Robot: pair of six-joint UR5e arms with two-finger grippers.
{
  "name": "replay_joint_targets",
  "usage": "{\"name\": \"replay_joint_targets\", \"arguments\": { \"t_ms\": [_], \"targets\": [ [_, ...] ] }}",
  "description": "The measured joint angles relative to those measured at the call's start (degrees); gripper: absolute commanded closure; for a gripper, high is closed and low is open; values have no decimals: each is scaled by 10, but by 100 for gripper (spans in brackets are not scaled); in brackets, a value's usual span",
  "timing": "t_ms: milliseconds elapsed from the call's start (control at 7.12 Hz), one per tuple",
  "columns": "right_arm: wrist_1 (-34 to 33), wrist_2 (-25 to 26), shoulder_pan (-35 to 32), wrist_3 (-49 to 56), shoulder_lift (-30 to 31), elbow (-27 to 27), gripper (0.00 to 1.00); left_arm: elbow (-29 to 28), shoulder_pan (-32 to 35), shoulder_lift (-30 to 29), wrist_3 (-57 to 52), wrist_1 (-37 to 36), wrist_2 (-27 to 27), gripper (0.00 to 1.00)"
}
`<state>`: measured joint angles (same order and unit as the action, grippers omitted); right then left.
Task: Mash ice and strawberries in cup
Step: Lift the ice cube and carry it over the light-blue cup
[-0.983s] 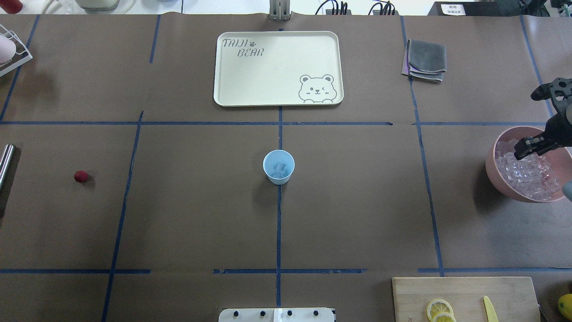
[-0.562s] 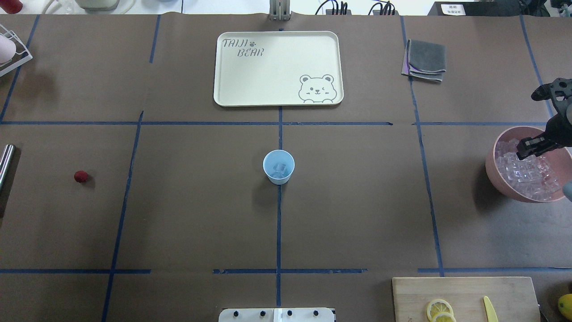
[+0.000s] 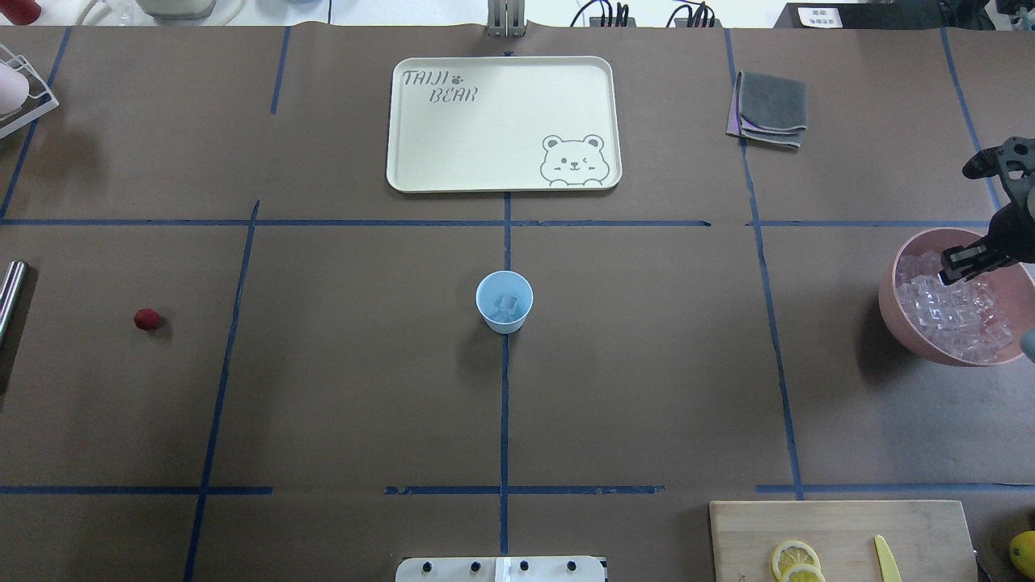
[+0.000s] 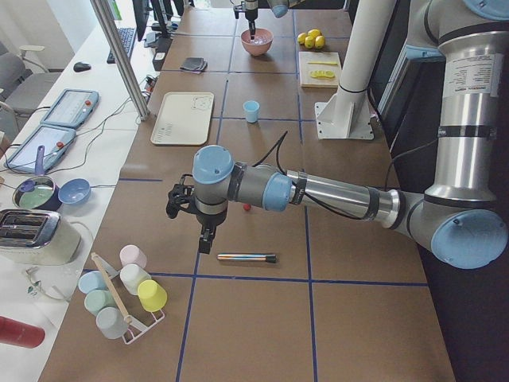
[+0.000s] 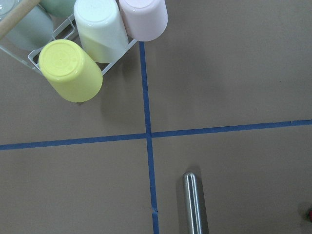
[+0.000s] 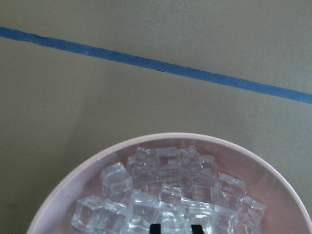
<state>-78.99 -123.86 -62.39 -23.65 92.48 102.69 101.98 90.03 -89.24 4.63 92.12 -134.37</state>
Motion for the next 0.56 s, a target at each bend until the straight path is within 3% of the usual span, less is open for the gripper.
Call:
{"name": "replay_joint_targets", "arguments": {
  "t_ms": [562],
  "targets": [
    [-113, -1, -23, 0, 1, 122, 100, 2, 0, 2, 0, -1, 0, 0]
  ]
}}
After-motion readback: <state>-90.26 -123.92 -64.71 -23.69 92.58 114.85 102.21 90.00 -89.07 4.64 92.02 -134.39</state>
